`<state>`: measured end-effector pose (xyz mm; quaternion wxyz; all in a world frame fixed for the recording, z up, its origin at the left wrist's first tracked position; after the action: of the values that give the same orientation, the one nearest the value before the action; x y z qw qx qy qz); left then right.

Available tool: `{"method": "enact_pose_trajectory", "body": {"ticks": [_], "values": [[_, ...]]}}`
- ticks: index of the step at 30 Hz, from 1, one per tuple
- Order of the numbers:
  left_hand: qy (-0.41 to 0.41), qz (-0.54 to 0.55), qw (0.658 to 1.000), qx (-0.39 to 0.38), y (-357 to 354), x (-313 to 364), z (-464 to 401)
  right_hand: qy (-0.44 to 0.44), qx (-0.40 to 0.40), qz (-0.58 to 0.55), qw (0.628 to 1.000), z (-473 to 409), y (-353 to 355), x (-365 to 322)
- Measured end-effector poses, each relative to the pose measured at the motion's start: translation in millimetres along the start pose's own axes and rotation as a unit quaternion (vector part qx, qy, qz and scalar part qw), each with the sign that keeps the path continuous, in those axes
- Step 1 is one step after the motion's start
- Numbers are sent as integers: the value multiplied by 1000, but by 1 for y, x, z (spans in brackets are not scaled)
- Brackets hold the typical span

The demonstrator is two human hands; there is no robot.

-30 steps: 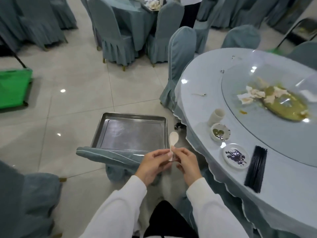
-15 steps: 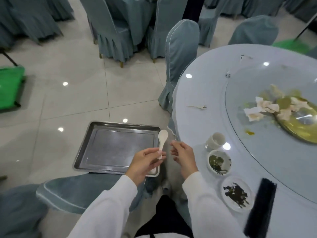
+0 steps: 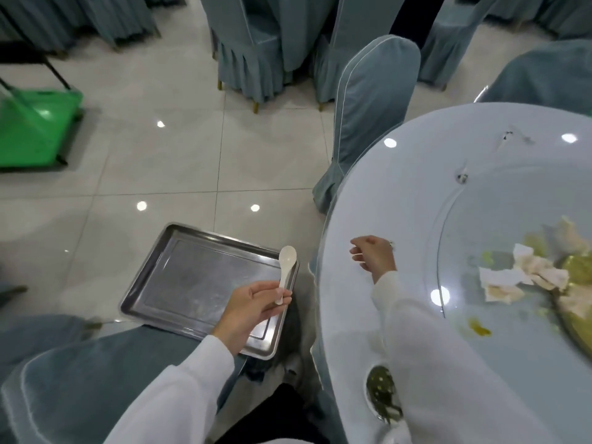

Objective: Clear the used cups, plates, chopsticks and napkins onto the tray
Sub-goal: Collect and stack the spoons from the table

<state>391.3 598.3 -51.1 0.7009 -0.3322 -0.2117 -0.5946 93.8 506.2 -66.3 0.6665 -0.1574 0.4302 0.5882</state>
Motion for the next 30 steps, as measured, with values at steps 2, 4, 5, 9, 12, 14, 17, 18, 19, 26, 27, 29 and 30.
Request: {"method": "enact_pose_trajectory", "body": {"ticks": [2, 4, 5, 9, 12, 14, 17, 18, 19, 26, 27, 29, 30], "values": [[3, 14, 1000, 11, -3, 1, -5, 10, 12, 60, 998, -27, 9, -7], [10, 22, 999, 21, -2, -1, -10, 22, 27, 119, 992, -52, 15, -10], [12, 25, 999, 25, -1, -2, -11, 28, 30, 150, 988, -61, 17, -10], [22, 29, 999, 40, 5, -6, -14, 36, 40, 304, 951, -86, 20, -9], [31, 27, 998, 53, 9, -7, -13, 42, 36, 377, 924, -95, 19, -2], [29, 23, 998, 58, 12, -6, -13, 51, 37, 414, 908, -100, 18, 2], [25, 18, 998, 64, 18, -3, -11, 67, 46, 439, 895, -103, 18, 0], [22, 17, 997, 66, 20, -3, -10, 71, 44, 450, 889, -104, 17, -1], [22, 17, 997, 68, 22, -3, -9, 74, 39, 460, 884, -103, 16, -3], [25, 3, 997, 68, 36, -3, -1, 83, 2, 384, 920, -83, -15, -24], [24, 2, 998, 65, 39, -3, 1, 93, -2, 358, 929, -75, -23, -27], [18, 9, 998, 60, 45, -3, 4, 113, -11, 304, 946, -61, -38, -33], [15, 18, 998, 56, 49, -3, 6, 118, -17, 276, 954, -51, -46, -35]]}}
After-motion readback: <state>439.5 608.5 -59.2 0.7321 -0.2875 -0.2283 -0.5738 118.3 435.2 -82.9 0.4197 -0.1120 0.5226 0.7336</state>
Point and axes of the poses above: each hand's wrist, its own z-axis away from the middle knuckle, its own y-axis out of the back of the hand, x = y × z, the point moved 6 cm from there along -z, towards the middle knuckle, and after that the axes turned 1 degree about x, right-handed, at the moved point
